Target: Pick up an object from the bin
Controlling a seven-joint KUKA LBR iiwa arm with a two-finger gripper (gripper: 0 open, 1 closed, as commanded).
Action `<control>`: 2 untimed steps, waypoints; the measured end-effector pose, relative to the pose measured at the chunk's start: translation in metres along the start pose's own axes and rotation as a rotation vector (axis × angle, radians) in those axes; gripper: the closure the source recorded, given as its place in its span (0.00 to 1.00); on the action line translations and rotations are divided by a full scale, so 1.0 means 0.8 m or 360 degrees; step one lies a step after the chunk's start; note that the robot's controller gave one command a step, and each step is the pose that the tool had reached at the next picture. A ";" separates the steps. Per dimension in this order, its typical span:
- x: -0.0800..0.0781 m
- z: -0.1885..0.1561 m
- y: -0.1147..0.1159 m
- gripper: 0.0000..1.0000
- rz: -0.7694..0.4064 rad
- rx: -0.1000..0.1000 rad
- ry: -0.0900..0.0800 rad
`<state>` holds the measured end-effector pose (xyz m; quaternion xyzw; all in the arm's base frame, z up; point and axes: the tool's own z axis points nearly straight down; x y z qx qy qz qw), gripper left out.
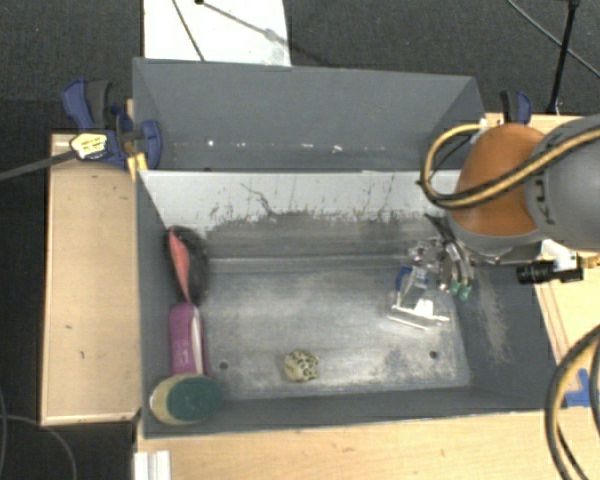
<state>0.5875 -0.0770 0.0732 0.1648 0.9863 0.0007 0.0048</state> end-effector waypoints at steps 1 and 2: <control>0.002 -0.151 0.027 1.00 0.0014 -0.0001 -0.0003; 0.030 -0.208 0.002 1.00 -0.0394 0.0002 0.0004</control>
Offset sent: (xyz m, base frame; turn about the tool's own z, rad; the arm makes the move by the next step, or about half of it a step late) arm 0.0018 0.0199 0.1150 0.0141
